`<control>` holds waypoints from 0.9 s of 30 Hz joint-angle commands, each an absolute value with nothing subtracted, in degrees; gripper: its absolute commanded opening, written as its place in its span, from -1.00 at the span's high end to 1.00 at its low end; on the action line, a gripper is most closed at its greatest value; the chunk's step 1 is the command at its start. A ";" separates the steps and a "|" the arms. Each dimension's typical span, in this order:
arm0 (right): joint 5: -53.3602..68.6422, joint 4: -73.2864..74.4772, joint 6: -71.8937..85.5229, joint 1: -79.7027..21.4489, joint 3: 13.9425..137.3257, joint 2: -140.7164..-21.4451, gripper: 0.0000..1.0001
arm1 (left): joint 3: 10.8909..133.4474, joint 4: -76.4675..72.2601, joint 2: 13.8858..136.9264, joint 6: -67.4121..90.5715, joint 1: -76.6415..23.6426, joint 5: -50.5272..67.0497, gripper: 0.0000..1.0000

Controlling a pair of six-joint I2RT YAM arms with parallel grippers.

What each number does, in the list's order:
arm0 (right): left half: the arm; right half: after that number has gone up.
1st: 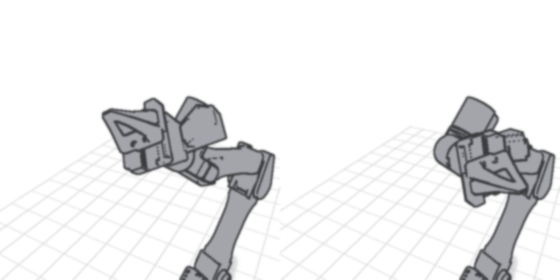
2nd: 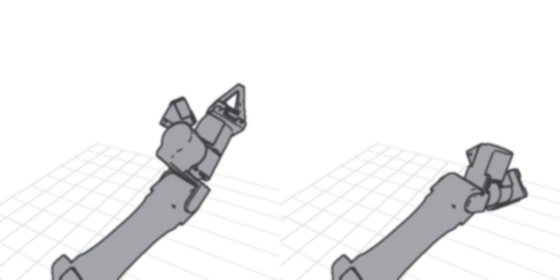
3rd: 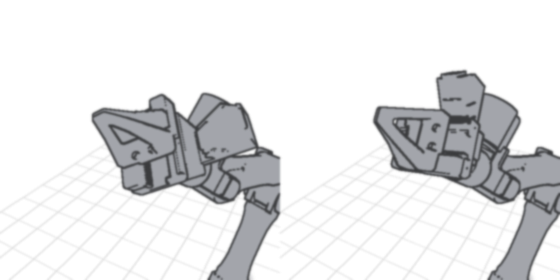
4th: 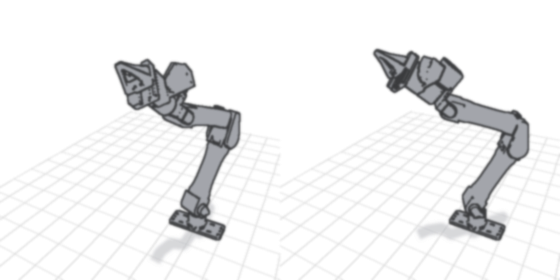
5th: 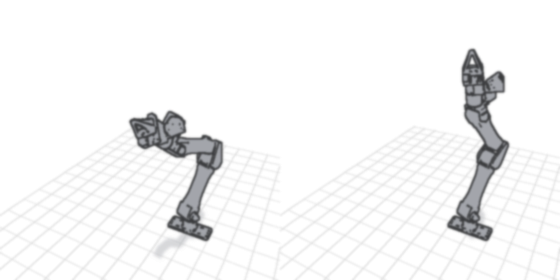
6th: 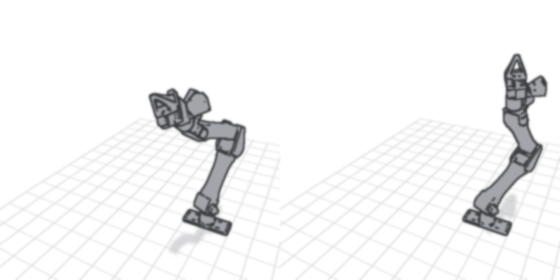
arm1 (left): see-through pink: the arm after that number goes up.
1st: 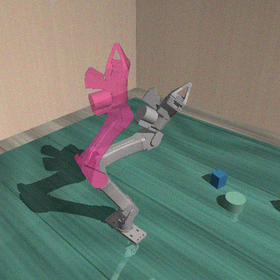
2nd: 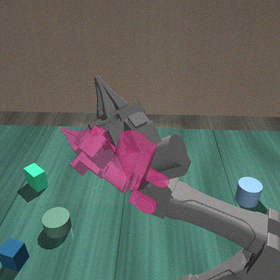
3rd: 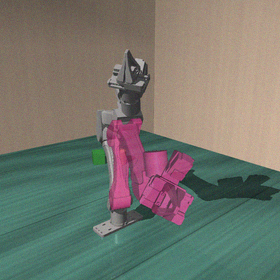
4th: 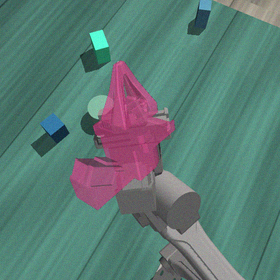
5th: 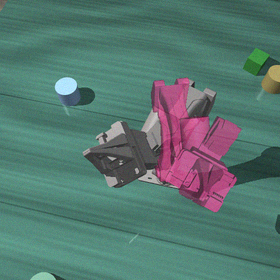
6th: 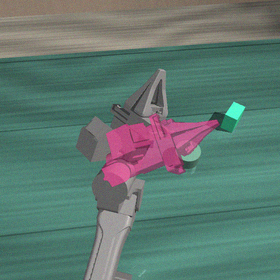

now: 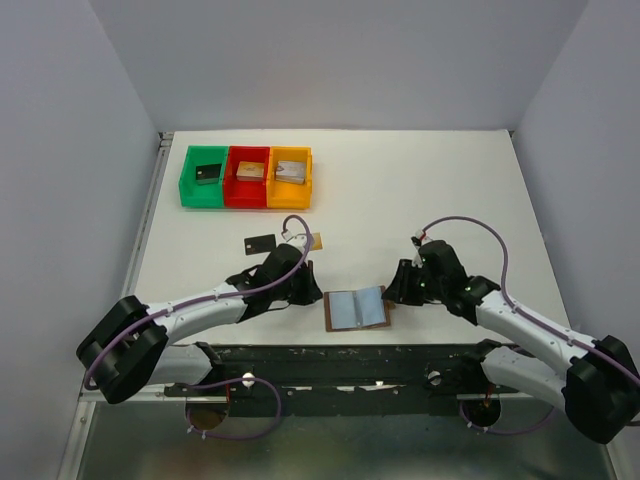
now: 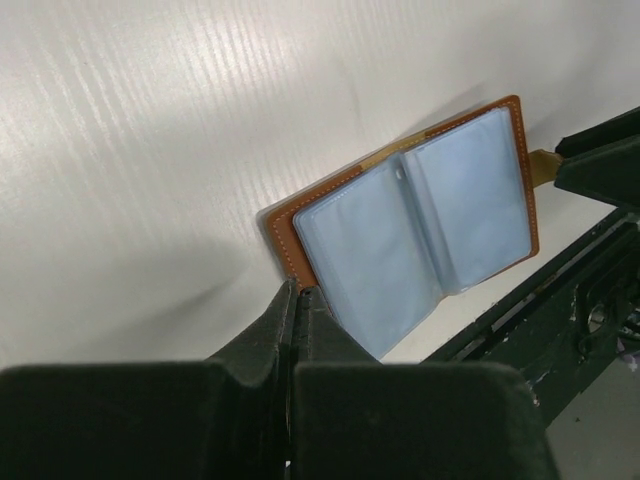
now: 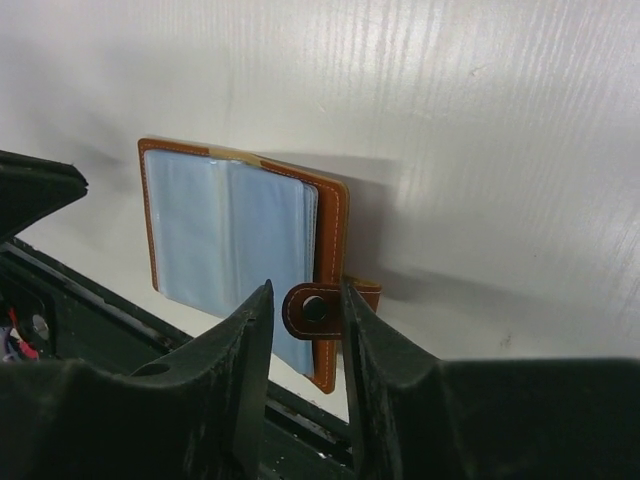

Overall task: Take the credit cards out of the card holder
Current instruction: Remove the credit card from the card holder.

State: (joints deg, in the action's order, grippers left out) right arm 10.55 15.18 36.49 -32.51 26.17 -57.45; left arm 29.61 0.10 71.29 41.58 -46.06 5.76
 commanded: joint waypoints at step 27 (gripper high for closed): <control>3.34 28.39 30.76 -32.17 32.61 -63.28 0.31 | 41.92 -13.53 89.64 47.72 -53.17 14.94 1.00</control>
State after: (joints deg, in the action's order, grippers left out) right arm 5.54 25.10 31.83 -32.51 30.81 -62.48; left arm 42.26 -12.34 88.64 47.44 -52.97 14.20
